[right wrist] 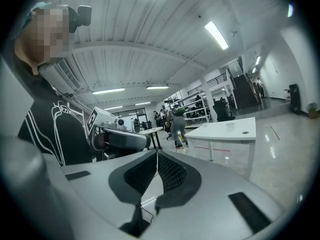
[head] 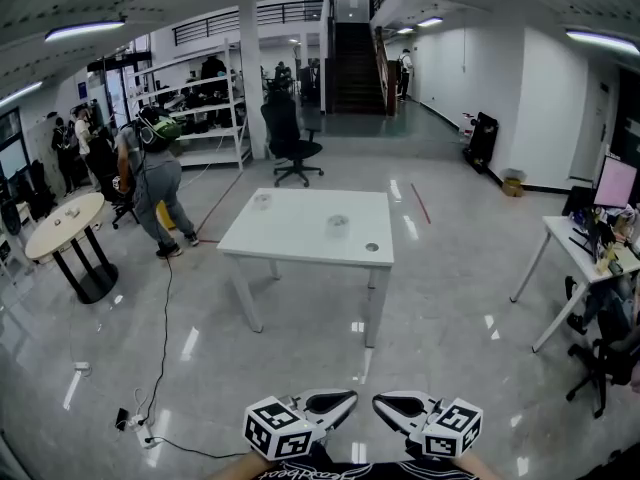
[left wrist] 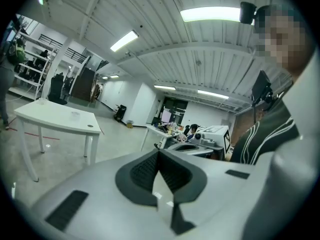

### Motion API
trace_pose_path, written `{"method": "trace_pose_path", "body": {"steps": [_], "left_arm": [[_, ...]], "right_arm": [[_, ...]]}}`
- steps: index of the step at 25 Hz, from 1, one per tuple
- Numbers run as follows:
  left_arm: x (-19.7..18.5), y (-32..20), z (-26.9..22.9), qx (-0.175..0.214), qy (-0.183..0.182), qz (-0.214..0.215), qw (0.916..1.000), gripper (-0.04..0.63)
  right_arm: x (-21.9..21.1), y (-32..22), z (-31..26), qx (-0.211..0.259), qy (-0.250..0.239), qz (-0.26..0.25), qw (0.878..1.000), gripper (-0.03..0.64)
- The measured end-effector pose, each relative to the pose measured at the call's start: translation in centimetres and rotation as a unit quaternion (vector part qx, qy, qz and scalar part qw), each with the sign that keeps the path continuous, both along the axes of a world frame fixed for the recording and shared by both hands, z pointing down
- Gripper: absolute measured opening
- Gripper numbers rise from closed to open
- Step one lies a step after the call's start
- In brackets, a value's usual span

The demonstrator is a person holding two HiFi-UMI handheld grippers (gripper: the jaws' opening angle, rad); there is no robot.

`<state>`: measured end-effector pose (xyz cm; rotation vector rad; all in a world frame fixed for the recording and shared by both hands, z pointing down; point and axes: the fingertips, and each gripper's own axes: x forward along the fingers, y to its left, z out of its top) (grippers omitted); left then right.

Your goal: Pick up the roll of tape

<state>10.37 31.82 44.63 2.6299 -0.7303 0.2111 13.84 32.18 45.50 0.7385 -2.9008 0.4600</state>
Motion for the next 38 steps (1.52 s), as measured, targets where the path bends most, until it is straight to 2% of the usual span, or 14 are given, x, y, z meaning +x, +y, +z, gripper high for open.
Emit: {"method": "trace_pose_path", "body": {"steps": [3,7,11,16,22,25,31,38], "left_arm": [[-1.2,-2.3,1.3,-0.012,0.004,-0.003,0.9999,0.003],[-4.5,-7.0,2.9,-0.027,0.009,-0.02,0.9994,0.003],[-7.6,-13.9,2.5,-0.023,0.021,-0.037,0.9988,0.003],[-11.2,-23.2,2.3,-0.028,0.022,-0.031,0.9989,0.003],[-14.9,-33.8,-0.2,0.002,0.018,-0.019,0.9996,0.003],[-15.5,-36.8,-0.5,0.005,0.018,-0.009,0.9998,0.003],[-14.4,-40.1,0.4,0.001,0.011,0.023,0.9997,0.003],[-14.7,-45.5,1.6,-0.015,0.004,0.016,0.9998,0.003]], "right_arm": [[-1.0,-2.7,1.4,-0.03,-0.01,0.002,1.0,0.014],[-3.2,-7.3,3.1,-0.053,0.003,0.007,0.999,0.014],[-6.0,-14.2,3.0,-0.05,0.006,0.004,0.999,0.014],[-9.8,-23.5,2.5,-0.05,0.009,0.008,0.999,0.014],[-12.6,-33.6,0.1,-0.021,0.012,0.031,0.999,0.014],[-13.4,-36.4,-0.3,-0.002,0.027,0.041,0.999,0.014],[-12.5,-39.8,0.9,0.006,0.054,0.055,0.997,0.014],[-12.6,-45.6,1.7,0.015,0.057,0.055,0.997,0.014]]}}
